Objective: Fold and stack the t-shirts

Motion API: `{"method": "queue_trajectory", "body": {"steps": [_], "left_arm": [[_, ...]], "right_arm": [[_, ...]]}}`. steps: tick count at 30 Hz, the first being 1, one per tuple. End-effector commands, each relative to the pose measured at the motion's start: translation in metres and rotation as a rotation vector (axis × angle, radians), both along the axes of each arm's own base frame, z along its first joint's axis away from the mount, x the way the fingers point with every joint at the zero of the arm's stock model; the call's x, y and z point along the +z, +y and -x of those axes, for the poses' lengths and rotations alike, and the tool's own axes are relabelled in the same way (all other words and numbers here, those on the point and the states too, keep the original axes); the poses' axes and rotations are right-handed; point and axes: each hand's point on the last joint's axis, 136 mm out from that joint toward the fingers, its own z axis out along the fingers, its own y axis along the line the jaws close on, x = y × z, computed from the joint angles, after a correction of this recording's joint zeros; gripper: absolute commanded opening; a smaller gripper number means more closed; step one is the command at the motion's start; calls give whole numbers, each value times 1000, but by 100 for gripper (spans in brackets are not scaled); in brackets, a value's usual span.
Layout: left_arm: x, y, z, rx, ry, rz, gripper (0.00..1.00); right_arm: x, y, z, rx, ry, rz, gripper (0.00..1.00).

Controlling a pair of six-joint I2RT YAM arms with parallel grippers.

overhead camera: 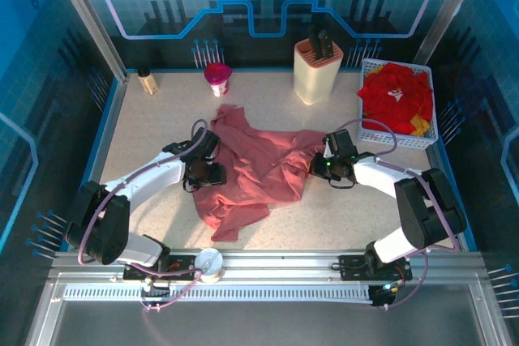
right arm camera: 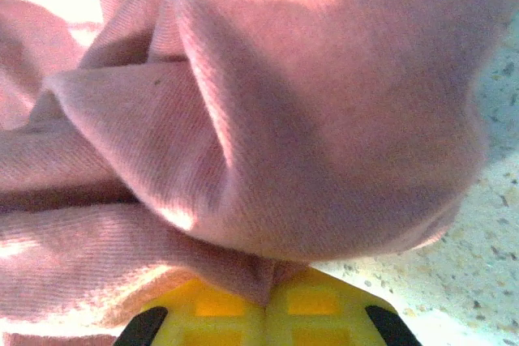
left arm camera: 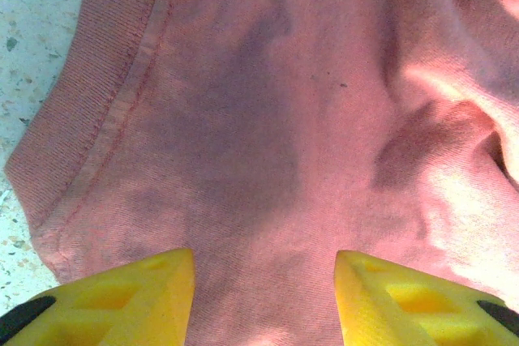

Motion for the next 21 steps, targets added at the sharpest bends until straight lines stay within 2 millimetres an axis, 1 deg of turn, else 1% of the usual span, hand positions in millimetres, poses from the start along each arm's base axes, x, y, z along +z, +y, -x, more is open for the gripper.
{"method": "queue_trajectory", "body": {"steps": [1, 6, 7, 8, 11, 17, 21], "left_arm": [[-4, 0, 5, -25, 17, -9, 49], [-11, 17, 7, -21, 49, -119, 50], [-12, 19, 7, -21, 56, -132, 50], [-13, 21, 6, -20, 64, -146, 50], [-17, 25, 6, -16, 87, -181, 50], [-24, 29, 2, -19, 118, -212, 50], [-25, 32, -1, -27, 131, -231, 50]], "right_arm": [[32, -12, -2, 6, -43, 37, 0], [69, -35, 5, 2, -45, 71, 0], [72, -39, 8, 3, -32, 80, 0], [82, -44, 7, 2, -32, 89, 0], [95, -62, 13, -1, -2, 143, 0], [116, -100, 21, -61, -21, 238, 0], [124, -122, 30, -95, -28, 325, 0]]}}
